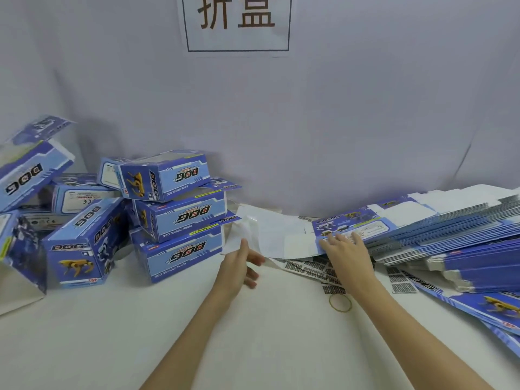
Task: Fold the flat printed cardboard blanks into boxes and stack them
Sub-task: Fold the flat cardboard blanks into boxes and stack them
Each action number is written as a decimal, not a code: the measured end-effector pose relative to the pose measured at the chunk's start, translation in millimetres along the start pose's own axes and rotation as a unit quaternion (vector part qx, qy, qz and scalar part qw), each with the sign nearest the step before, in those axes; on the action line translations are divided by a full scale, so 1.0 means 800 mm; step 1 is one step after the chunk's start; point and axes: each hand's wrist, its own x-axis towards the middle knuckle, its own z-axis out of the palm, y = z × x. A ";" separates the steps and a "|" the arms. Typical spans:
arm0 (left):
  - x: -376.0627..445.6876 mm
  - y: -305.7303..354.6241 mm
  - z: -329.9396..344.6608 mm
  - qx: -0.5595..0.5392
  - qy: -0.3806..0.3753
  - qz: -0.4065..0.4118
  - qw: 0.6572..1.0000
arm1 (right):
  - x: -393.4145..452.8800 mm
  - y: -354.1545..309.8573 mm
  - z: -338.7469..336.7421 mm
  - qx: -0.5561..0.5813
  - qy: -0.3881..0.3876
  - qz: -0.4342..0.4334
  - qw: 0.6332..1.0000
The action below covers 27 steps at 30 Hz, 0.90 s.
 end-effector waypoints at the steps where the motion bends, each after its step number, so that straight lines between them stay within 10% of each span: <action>1: 0.000 0.000 0.000 0.002 0.000 0.002 1.000 | -0.001 0.001 -0.003 -0.009 0.021 -0.014 1.000; 5: 0.001 -0.002 -0.003 0.007 0.003 0.010 1.000 | 0.000 0.001 -0.038 0.102 0.233 -0.009 0.967; 8: 0.000 0.000 -0.003 -0.006 0.016 0.037 0.999 | 0.005 0.000 -0.079 0.274 0.422 -0.008 0.864; 12: -0.002 0.010 -0.005 0.003 0.034 0.110 0.993 | -0.001 -0.018 -0.133 0.448 0.484 0.031 0.751; 18: -0.012 0.028 -0.014 -0.032 0.111 0.205 0.972 | -0.025 -0.030 -0.121 0.740 0.338 0.103 0.572; 23: -0.009 0.026 -0.015 0.150 0.168 0.273 0.935 | -0.062 -0.061 -0.054 0.901 0.136 0.205 0.358; 27: -0.005 0.018 -0.019 0.274 0.119 0.229 0.926 | -0.070 -0.064 -0.039 0.923 0.092 0.203 0.314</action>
